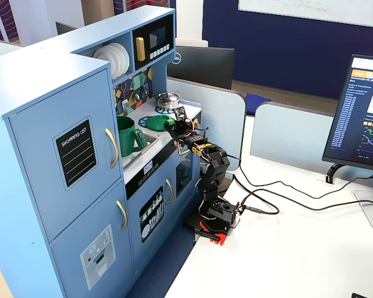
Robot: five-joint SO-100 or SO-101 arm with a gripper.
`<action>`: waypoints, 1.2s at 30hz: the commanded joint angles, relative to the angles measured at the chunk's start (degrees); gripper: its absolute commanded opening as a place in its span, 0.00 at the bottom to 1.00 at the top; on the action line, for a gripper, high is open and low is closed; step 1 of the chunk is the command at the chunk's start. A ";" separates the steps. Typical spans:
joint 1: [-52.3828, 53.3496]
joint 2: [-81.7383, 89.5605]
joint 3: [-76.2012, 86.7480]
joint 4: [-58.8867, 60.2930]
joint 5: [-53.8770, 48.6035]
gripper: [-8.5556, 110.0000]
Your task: Take off the lid from the green recipient and place it on the counter
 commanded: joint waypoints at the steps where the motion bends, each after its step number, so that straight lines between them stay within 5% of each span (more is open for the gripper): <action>1: 0.79 0.26 0.35 -3.43 0.18 0.07; 4: 0.70 0.26 0.79 -4.13 1.76 0.07; 8: 0.62 0.09 -0.70 -4.13 3.43 0.25; 14: 0.62 0.09 -2.81 -4.04 5.80 0.38; 21: 0.44 3.60 -6.86 -0.70 4.66 0.39; 29: -3.87 17.93 -19.07 26.63 5.45 0.31; 36: -13.01 42.36 -2.81 59.06 -3.08 0.29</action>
